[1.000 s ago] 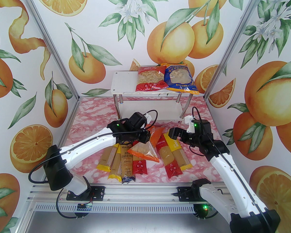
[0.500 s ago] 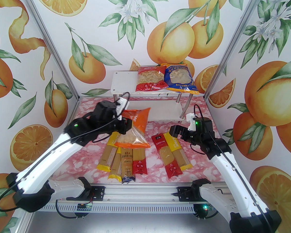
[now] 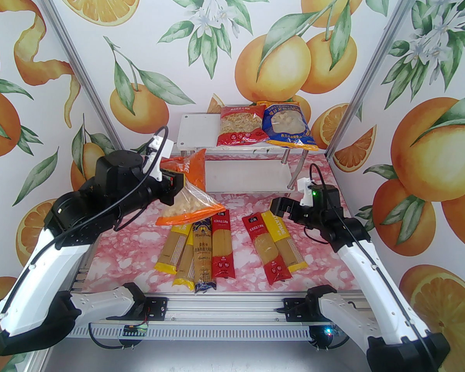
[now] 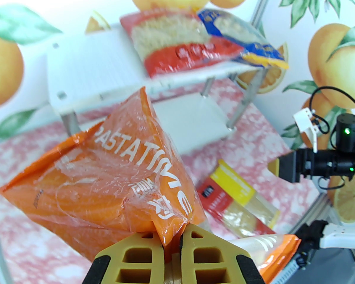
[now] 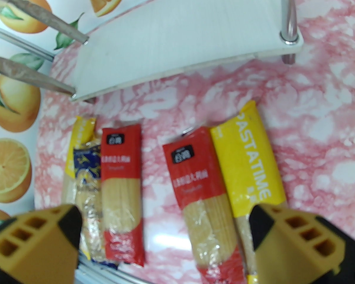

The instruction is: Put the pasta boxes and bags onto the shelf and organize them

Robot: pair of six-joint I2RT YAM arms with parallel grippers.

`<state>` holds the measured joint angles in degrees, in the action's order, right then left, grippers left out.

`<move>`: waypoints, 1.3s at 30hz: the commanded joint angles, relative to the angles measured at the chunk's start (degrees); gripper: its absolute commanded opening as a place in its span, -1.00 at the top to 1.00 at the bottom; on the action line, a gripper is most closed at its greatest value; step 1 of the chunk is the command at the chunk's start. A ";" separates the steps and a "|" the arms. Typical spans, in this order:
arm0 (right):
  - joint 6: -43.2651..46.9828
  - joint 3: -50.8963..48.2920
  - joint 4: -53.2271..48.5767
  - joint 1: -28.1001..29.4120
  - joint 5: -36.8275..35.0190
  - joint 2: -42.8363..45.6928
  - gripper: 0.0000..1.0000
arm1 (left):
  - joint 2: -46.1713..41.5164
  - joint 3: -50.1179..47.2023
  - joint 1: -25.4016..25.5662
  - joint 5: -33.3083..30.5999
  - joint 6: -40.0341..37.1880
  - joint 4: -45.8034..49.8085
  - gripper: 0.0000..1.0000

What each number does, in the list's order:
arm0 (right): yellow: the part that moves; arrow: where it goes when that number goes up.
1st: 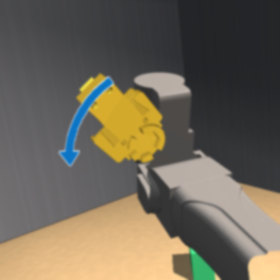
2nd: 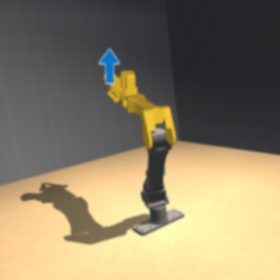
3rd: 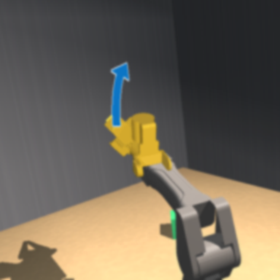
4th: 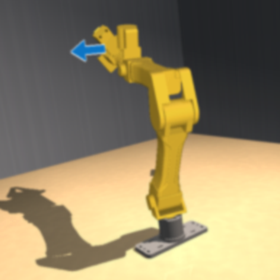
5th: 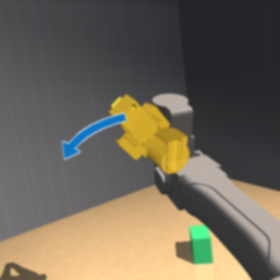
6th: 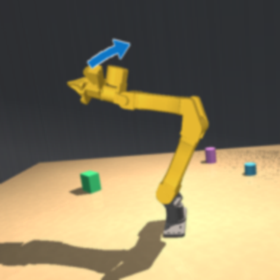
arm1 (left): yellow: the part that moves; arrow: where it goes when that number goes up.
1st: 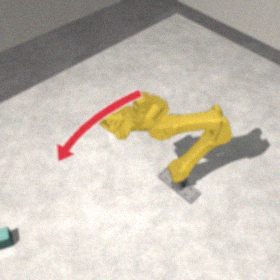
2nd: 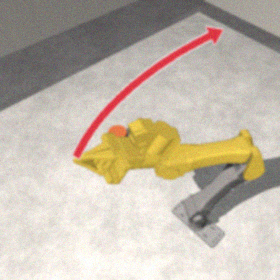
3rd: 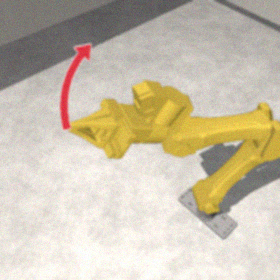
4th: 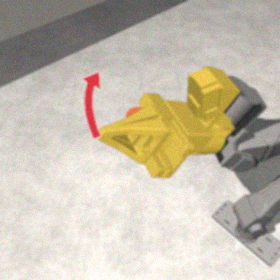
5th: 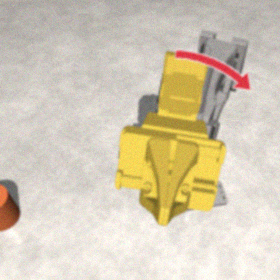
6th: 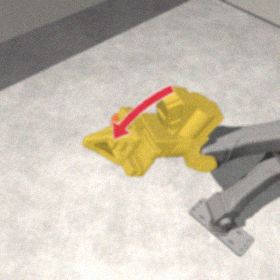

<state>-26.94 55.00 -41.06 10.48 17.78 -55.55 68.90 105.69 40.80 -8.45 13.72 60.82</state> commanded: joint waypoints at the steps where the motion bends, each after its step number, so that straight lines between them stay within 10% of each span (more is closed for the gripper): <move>1: 0.73 2.59 -0.32 0.83 -1.10 -0.98 -0.98 | 1.74 7.91 -2.09 -2.00 -6.10 -5.90 1.00; 19: 1.71 7.44 0.66 3.67 -1.98 -6.47 -0.98 | 24.36 36.87 -18.14 18.75 -21.09 -6.16 1.00; 39: 1.12 12.67 2.27 5.16 -3.01 -14.52 -0.99 | 38.44 45.89 -27.26 29.84 -26.23 -19.27 1.00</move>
<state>-26.02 65.78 -39.99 15.00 16.43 -68.77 107.66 147.65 14.70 17.89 -12.34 55.24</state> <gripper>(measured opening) 0.992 0.097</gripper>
